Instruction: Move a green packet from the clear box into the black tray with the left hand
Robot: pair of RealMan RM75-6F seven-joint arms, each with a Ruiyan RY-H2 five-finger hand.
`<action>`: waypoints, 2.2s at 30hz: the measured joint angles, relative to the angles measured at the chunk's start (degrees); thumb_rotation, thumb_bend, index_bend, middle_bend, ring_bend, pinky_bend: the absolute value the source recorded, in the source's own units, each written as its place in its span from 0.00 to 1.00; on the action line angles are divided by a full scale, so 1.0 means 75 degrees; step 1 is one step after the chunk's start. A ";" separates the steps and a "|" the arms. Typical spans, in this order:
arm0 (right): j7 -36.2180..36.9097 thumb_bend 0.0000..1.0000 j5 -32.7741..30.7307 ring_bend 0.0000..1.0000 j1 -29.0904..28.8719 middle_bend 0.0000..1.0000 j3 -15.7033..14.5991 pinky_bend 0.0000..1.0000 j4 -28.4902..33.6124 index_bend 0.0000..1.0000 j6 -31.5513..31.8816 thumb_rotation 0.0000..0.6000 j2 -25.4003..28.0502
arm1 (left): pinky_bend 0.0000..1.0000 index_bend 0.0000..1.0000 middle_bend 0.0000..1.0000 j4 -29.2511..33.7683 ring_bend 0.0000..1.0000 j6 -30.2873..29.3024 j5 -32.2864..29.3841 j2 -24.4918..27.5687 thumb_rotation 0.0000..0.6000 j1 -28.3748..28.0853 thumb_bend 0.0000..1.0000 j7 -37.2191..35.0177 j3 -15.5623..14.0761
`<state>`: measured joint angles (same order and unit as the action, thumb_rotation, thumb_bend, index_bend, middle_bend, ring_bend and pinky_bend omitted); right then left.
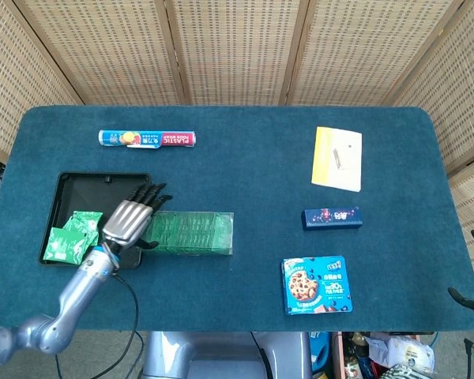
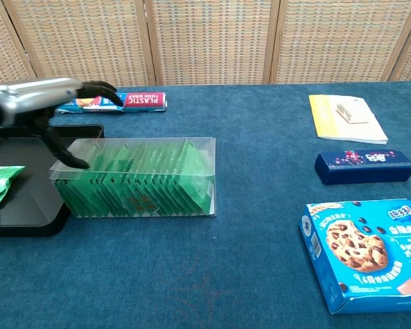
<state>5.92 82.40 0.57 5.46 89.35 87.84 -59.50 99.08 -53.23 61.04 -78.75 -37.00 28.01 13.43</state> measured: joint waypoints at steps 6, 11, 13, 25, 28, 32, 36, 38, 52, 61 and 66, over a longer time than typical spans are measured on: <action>0.0111 0.00 -0.0059 0.00 0.0016 0.00 0.0028 0.00 -0.0047 0.00 -0.0007 1.00 0.0016 | 0.00 0.14 0.00 0.0303 0.00 -0.0208 -0.0082 -0.0129 1.00 -0.0223 0.01 0.0198 -0.0047; 0.0121 0.00 -0.0063 0.00 -0.0001 0.00 0.0021 0.00 -0.0064 0.00 -0.0062 1.00 0.0009 | 0.00 0.14 0.00 0.0429 0.00 -0.0375 -0.0074 -0.0115 1.00 -0.0299 0.01 0.0380 -0.0185; 0.0118 0.00 -0.0065 0.00 -0.0012 0.00 0.0017 0.00 -0.0067 0.00 -0.0088 1.00 0.0003 | 0.00 0.14 0.00 0.0438 0.00 -0.0387 -0.0147 -0.0125 1.00 -0.0352 0.01 0.0453 -0.0251; 0.0147 0.00 -0.0093 0.00 -0.0012 0.00 0.0025 0.00 -0.0077 0.00 -0.0112 1.00 0.0007 | 0.00 0.14 0.00 0.0390 0.00 -0.0448 -0.0296 -0.0267 1.00 -0.0582 0.01 0.0536 -0.0445; 0.0159 0.00 -0.0101 0.00 -0.0011 0.00 0.0026 0.00 -0.0081 0.00 -0.0117 1.00 0.0008 | 0.00 0.14 0.00 0.0359 0.00 -0.0472 -0.0360 -0.0295 1.00 -0.0630 0.01 0.0573 -0.0456; 0.0185 0.00 -0.0116 0.00 -0.0008 0.00 0.0034 0.00 -0.0090 0.00 -0.0120 1.00 0.0013 | 0.00 0.14 0.00 0.0302 0.00 -0.0492 -0.0475 -0.0319 1.00 -0.0685 0.01 0.0633 -0.0484; 0.0184 0.00 -0.0116 0.00 -0.0011 0.00 0.0029 0.00 -0.0099 0.00 -0.0135 1.00 0.0010 | 0.00 0.14 0.00 0.0245 0.00 -0.0508 -0.0585 -0.0333 1.00 -0.0730 0.01 0.0628 -0.0514; 0.0170 0.00 -0.0115 0.00 -0.0017 0.00 0.0028 0.00 -0.0102 0.00 -0.0144 1.00 0.0005 | 0.00 0.14 0.00 0.0226 0.00 -0.0495 -0.0623 -0.0331 1.00 -0.0745 0.02 0.0617 -0.0530; 0.0188 0.00 -0.0132 0.00 -0.0025 0.00 0.0028 0.00 -0.0111 0.00 -0.0180 1.00 -0.0006 | 0.00 0.16 0.00 0.0187 0.00 -0.0192 -0.0898 -0.0171 1.00 -0.0908 0.36 0.0379 -0.0684; 0.0204 0.00 -0.0139 0.00 -0.0028 0.00 0.0025 0.00 -0.0121 0.00 -0.0201 1.00 -0.0009 | 0.00 0.20 0.00 0.0307 0.00 -0.0099 -0.1065 -0.0012 1.00 -0.0959 0.38 0.0033 -0.0636; 0.0204 0.00 -0.0134 0.00 -0.0031 0.00 0.0022 0.00 -0.0124 0.00 -0.0207 1.00 -0.0012 | 0.00 0.20 0.00 0.0424 0.00 0.0085 -0.1251 0.0187 1.00 -0.1035 0.38 -0.0292 -0.0519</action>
<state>7.45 81.40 0.34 5.62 88.42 86.28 -59.59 102.25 -52.59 51.65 -77.35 -44.76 25.82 9.54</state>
